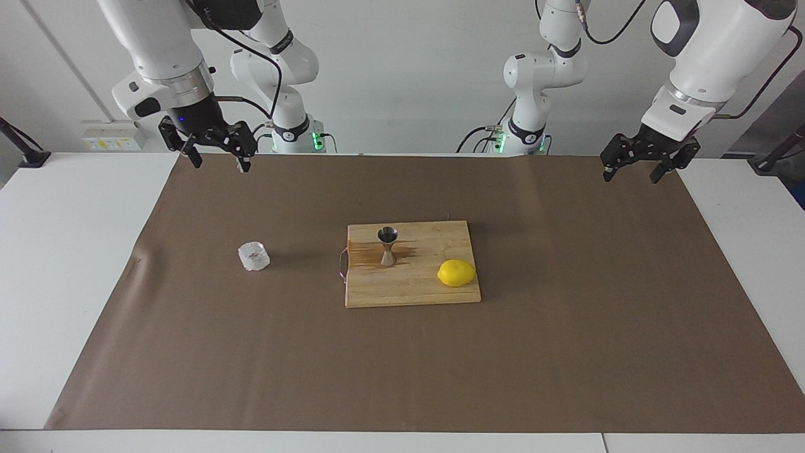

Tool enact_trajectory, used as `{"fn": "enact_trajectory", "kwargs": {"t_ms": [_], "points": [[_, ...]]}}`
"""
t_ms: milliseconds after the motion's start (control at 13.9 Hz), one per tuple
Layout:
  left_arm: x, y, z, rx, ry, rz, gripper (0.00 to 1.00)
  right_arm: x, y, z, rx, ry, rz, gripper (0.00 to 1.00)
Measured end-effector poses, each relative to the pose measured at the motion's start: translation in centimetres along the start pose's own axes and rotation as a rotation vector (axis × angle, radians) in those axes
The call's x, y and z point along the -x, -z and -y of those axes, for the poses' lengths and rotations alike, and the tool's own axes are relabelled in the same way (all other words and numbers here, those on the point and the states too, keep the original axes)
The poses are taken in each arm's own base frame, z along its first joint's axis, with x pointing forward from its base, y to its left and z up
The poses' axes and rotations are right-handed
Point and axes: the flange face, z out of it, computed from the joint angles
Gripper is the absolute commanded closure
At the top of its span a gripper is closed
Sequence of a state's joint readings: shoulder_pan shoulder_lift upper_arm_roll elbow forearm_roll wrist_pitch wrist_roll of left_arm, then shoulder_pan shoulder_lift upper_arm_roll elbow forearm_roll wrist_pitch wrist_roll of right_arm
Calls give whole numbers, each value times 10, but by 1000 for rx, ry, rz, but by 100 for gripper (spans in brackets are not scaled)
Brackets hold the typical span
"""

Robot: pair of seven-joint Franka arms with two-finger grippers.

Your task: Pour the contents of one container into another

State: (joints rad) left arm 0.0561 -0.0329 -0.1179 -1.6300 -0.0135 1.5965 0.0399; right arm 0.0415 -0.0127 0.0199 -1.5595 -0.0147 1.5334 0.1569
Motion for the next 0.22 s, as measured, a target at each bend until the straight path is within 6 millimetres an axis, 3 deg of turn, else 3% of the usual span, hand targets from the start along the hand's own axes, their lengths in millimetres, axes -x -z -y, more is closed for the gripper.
{"fn": "enact_trajectory", "kwargs": {"t_ms": [216], "points": [[0,0,0,0,0,0,0,1,-6,-2,2,26,13,0]]}}
